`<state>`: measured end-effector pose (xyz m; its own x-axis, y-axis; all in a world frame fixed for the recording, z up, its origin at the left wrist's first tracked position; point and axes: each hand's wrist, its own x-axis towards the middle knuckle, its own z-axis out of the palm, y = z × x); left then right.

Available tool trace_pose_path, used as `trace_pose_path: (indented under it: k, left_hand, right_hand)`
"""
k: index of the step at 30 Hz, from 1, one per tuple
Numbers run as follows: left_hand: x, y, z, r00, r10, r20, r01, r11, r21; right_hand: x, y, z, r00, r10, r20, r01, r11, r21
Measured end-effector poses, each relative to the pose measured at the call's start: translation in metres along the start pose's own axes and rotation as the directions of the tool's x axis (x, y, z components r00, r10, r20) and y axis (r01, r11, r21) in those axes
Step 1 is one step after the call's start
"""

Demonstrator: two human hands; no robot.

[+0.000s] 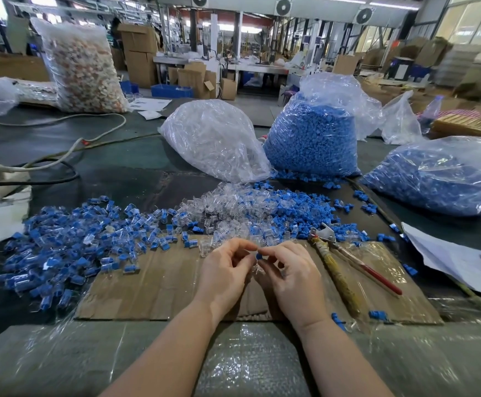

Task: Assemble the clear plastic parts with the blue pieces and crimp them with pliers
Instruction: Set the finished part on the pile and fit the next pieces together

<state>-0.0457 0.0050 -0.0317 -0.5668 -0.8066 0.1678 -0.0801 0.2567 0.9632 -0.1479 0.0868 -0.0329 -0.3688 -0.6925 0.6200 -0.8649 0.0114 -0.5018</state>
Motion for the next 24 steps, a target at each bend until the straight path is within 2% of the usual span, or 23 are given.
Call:
trace_pose_path:
  k: [7, 17, 24]
  left_hand:
    - [-0.0003, 0.0006, 0.0002, 1.000, -0.018, -0.020, 0.017, 0.999, -0.035]
    - [-0.0002, -0.0018, 0.0000, 1.000, -0.024, -0.014, 0.023, 0.999, -0.045]
    - [0.0000, 0.0010, -0.0008, 1.000, 0.011, -0.016, -0.012, 1.000, -0.022]
  right_hand:
    - [-0.0004, -0.0004, 0.0005, 1.000, 0.000, -0.022, -0.001, 1.000, -0.014]
    - [-0.0009, -0.0019, -0.0018, 0.999, -0.016, 0.045, 0.015, 1.000, 0.006]
    - [0.0001, -0.0017, -0.0014, 1.000, -0.026, 0.004, 0.026, 0.999, 0.027]
